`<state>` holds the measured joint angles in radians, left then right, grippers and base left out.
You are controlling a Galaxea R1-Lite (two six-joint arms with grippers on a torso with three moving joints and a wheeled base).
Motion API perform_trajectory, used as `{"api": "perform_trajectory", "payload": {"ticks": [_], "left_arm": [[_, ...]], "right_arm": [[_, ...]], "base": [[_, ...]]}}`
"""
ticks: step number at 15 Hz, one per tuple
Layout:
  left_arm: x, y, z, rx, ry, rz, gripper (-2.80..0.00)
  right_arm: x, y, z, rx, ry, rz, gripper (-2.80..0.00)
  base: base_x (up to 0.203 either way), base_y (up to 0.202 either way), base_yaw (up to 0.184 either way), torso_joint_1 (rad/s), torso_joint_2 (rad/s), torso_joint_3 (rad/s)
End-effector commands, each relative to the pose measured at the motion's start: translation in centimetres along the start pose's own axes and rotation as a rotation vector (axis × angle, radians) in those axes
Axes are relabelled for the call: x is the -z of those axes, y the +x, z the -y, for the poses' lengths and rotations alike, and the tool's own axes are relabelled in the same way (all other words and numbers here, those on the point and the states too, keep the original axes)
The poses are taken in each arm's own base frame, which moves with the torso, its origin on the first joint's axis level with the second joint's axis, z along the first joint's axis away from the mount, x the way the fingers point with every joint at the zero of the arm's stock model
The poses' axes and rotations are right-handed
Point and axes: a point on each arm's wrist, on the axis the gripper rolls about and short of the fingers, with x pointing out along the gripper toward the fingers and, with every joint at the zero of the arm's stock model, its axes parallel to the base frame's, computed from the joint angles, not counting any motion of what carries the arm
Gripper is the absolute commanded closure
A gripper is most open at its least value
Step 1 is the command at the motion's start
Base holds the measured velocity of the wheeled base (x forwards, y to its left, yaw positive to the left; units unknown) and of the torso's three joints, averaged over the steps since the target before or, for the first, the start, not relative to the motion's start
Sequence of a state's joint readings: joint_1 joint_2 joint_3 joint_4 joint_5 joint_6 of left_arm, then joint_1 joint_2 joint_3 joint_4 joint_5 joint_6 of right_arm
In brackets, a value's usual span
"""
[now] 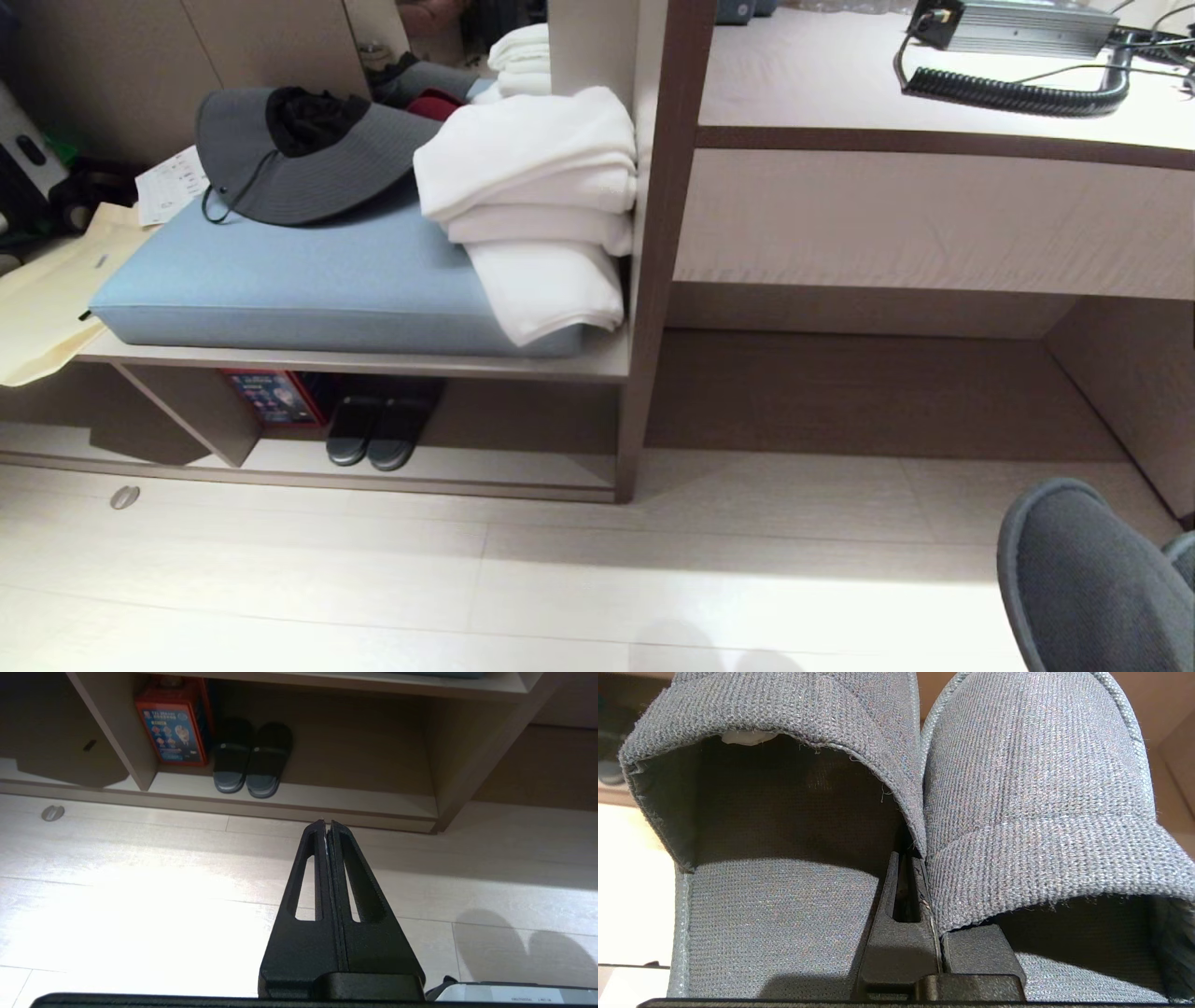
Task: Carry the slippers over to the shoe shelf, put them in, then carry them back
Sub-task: Place the slippers on the floor
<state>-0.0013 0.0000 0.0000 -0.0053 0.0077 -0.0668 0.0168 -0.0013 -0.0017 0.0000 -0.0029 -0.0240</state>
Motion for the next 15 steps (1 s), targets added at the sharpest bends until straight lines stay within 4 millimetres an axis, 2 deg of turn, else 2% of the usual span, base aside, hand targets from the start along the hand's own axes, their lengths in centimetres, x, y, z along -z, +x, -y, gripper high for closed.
{"api": "perform_trajectory", "payload": {"ticks": [1,15], "left_arm": [[-0.01,0.0,0.0,0.0,-0.001,0.001,0.0],[-0.01,0.01,0.0,0.0,0.0,0.0,0.0]], "right_arm": [[0.0,0.01,0.0,0.0,-0.002,-0.001,0.0],[0.0,0.01,0.0,0.0,-0.002,-0.001,0.0]], "base": [[0.0,0.0,0.0,0.002,0.0,-0.199],[0.0,0.0,0.0,0.002,0.0,-0.196]]}}
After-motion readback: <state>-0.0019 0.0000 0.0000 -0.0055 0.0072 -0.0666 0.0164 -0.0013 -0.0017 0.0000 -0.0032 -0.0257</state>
